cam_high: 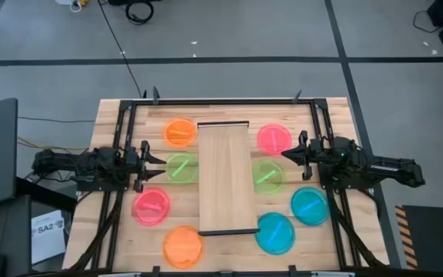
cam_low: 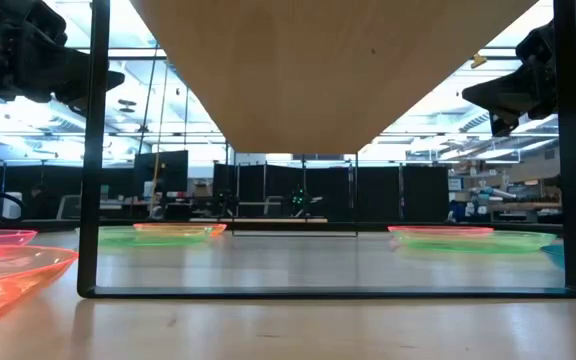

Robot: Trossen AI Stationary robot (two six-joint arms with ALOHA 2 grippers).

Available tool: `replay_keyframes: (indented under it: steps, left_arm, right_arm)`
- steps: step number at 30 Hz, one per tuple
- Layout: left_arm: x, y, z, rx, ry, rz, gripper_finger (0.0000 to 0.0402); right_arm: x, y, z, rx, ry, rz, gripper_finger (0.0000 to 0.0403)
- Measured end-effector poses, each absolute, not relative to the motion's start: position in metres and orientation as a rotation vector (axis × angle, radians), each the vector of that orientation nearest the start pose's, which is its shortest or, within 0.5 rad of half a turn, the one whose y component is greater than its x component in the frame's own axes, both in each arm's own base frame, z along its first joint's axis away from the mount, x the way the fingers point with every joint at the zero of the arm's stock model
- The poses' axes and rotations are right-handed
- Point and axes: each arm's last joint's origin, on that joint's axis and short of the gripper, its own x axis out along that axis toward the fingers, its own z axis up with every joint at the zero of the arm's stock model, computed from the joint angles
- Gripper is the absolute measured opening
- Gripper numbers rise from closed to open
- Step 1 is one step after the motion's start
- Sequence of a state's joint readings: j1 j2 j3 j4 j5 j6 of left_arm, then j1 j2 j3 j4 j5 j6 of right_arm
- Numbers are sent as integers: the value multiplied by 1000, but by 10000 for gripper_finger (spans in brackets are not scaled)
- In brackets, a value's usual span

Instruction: Place and stack plates onto a shelf

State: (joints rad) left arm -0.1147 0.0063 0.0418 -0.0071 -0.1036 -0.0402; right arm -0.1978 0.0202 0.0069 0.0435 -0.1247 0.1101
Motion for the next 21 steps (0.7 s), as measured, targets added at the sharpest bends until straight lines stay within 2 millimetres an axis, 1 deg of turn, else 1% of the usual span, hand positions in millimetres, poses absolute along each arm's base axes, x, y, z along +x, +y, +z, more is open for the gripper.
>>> replay_keyframes:
  steps: [21]
  left_arm:
    - [95, -8, 177, -43, -28, -12, 151]
  right_arm:
    - [97, -16, 168, 105, -33, -71, 14]
